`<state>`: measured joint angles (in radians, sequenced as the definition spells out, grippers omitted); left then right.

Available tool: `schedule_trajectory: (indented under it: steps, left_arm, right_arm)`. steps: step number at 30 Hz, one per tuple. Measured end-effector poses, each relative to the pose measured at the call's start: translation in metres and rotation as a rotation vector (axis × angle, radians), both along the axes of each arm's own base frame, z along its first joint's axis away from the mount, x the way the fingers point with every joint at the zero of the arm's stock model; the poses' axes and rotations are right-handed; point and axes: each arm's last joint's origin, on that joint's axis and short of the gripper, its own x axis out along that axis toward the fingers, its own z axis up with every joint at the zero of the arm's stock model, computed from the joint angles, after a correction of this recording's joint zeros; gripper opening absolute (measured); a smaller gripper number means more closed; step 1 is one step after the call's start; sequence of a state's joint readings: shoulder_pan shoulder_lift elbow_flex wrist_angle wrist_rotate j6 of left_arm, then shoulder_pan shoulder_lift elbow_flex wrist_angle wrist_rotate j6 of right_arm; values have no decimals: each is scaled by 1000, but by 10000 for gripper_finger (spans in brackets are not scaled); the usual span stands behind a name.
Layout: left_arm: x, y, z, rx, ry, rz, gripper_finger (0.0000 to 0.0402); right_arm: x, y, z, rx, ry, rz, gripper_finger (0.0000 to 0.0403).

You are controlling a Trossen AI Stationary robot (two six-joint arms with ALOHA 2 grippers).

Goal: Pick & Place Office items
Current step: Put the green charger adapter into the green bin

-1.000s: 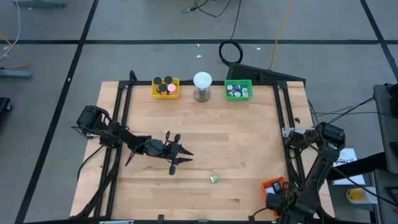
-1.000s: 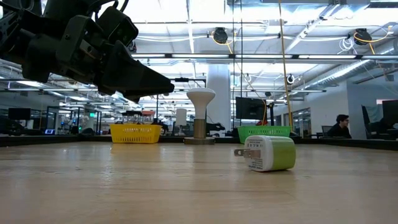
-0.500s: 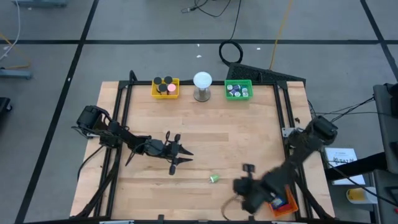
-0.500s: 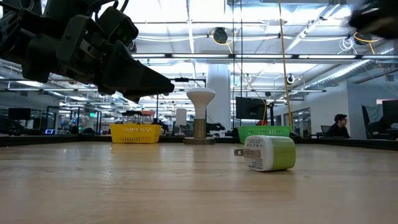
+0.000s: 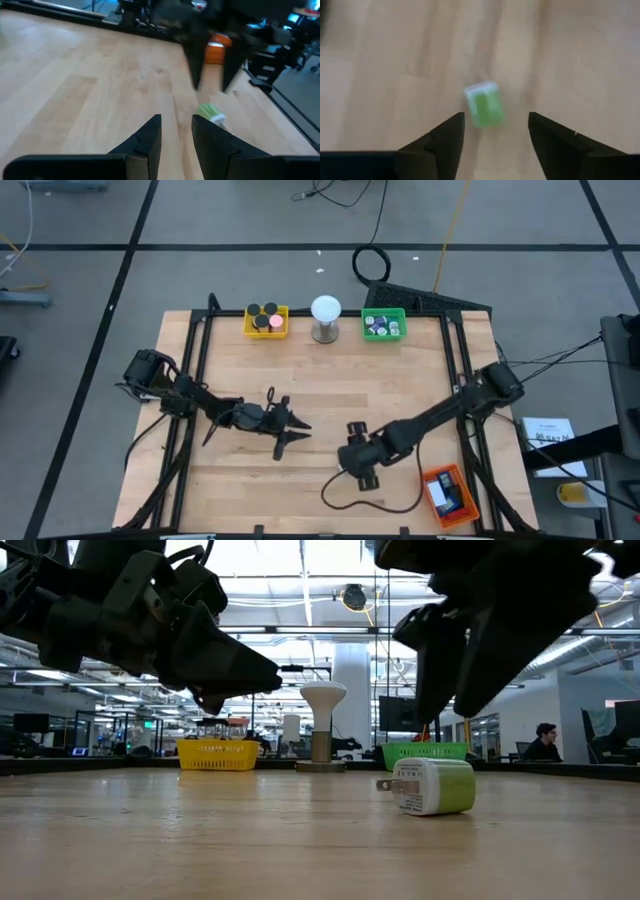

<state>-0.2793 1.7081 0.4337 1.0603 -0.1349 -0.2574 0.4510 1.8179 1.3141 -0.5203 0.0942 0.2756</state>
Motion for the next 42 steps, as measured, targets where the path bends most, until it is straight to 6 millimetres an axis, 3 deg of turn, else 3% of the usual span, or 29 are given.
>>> schedule_trajectory:
  steps: [4, 10, 14, 20, 24, 27, 33, 38, 42]
  left_arm:
    - [1, 3, 0, 9, 1, 11, 108]
    - [2, 5, 0, -8, 9, 20, 108]
    - [2, 5, 0, -7, 9, 20, 108]
    - [2, 5, 0, -8, 8, 23, 108]
    - [1, 1, 0, -2, 5, 23, 111]
    - [2, -3, 2, 4, -4, 39, 131]
    - [23, -10, 14, 63, 22, 47, 213]
    - [35, -18, 15, 181, 191, -23, 276]
    - [27, -35, 17, 271, 254, -92, 278]
  right_arm:
    - [5, 6, -12, 9, 3, 38, 227]
    - [10, 8, -36, -19, 56, 40, 217]
    - [13, 7, -45, -26, 65, 30, 194]
    - [15, 6, -50, -41, -17, -9, 116]
    - [-1, -2, -50, -36, -191, -80, 116]
    - [-18, -18, -55, 1, -338, -198, 65]
    - [-41, -53, -64, 113, -606, -359, 21]
    - [-47, -58, -70, 100, -640, -338, 1]
    - [-48, -57, -71, 91, -624, -331, 12]
